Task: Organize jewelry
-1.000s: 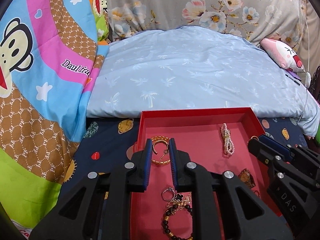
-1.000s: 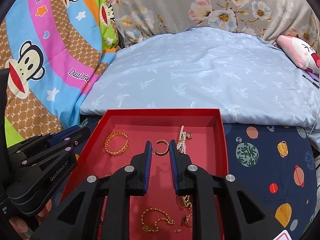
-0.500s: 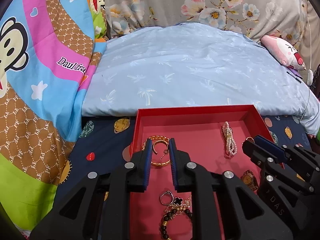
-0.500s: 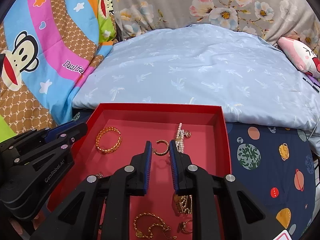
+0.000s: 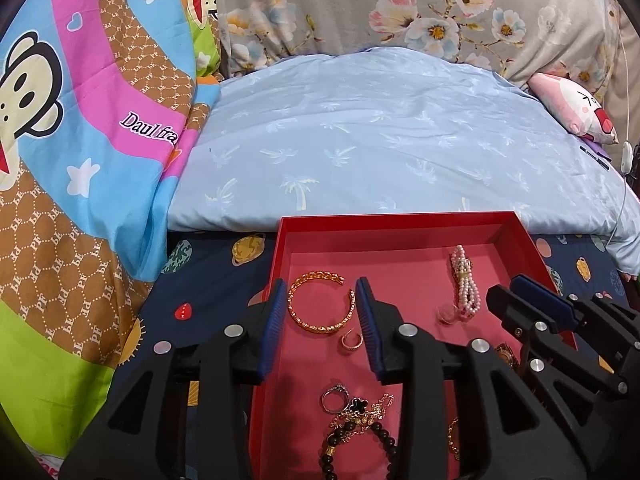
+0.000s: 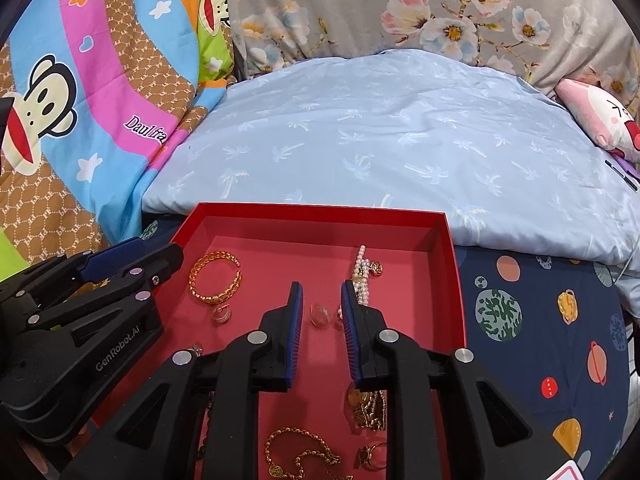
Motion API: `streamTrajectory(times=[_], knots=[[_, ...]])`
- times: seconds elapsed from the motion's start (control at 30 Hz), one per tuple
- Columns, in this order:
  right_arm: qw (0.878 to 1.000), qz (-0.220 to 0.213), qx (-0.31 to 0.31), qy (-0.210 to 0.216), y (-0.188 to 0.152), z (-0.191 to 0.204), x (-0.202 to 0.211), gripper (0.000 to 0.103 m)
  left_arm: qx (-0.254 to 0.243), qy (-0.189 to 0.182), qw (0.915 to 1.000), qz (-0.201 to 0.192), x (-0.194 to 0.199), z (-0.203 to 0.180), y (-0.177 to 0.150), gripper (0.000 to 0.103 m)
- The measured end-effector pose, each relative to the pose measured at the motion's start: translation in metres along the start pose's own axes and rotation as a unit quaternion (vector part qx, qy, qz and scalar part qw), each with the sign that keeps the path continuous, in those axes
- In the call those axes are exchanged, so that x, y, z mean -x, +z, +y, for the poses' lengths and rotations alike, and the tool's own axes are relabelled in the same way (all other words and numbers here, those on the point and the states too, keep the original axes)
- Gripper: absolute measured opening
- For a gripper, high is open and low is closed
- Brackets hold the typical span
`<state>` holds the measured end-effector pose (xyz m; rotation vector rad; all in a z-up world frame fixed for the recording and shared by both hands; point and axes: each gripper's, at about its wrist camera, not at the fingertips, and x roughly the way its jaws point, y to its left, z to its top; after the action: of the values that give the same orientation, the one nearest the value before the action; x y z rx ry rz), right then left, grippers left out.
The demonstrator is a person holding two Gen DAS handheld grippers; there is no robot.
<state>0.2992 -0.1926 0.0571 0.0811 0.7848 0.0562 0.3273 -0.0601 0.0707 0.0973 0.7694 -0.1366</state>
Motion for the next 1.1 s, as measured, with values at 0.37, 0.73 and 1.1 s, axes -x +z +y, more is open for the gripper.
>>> streamTrajectory(times=[0.37,0.73,1.1], knots=[[1.0,-0.029,-0.011,0.003,-0.017,-0.007,0.047,0.028,0.008,0.004,0.9998,-0.018,0.031,0.012,-0.01,0.035],[0.999,-0.05,0.003,-0.013,-0.093,0.008,0.121,0.049,0.015,-0.006,0.9995,-0.027,0.099,0.019,-0.07,0.046],[0.998,-0.031,-0.024,-0.044,-0.171,-0.001,0.14,0.058,0.011,-0.003,0.9999,0.001,0.122,0.004,-0.155,0.054]])
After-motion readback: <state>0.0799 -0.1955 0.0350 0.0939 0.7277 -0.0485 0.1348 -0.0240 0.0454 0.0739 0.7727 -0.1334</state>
